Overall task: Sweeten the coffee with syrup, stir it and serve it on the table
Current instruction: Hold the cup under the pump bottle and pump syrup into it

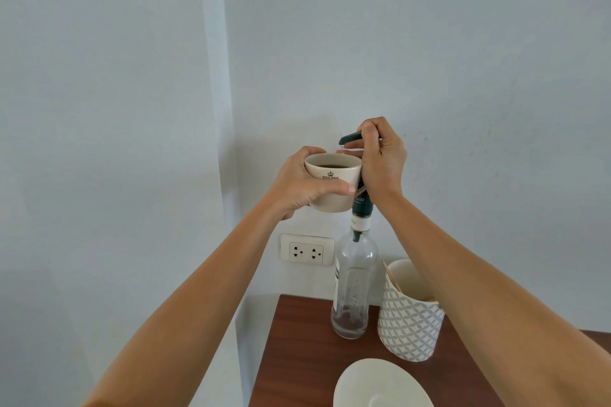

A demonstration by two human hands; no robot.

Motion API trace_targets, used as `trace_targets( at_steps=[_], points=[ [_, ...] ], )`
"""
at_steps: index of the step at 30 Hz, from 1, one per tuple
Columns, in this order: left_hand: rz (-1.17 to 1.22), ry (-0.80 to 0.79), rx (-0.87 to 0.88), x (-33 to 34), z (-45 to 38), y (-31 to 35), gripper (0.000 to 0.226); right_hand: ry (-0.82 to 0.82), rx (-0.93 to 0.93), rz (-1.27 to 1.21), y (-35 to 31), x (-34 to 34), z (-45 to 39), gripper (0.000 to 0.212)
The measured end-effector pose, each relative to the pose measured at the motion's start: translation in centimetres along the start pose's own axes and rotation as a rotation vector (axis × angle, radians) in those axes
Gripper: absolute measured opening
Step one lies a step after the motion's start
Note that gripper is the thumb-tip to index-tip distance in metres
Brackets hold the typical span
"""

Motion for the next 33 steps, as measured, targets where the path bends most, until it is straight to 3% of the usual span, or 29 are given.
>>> trace_targets(
  at_steps=[23, 27, 33],
  points=[
    [0.022, 0.0, -0.025, 0.09, 0.22, -0.28, 0.103, -0.018, -0.02, -0.004, 0.03, -0.02, 0.19, 0.024],
    [0.018, -0.004, -0.038, 0.1, 0.17, -0.44, 0.092, -0.015, -0.018, 0.009, 0.01, -0.06, 0.26, 0.023],
    [0.02, -0.002, -0.03, 0.07, 0.27, -0.26, 0.103, -0.028, -0.012, 0.01, 0.01, -0.04, 0.34, 0.023]
  ],
)
Point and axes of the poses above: each hand's wrist, its own z-axis away from the middle knuckle, its own x-axis out of the palm, y = z × x, the point moved 5 cm from there along -z, towards the middle knuckle, and after that the axes turned 15 degrees about x, right-handed, at the moved point
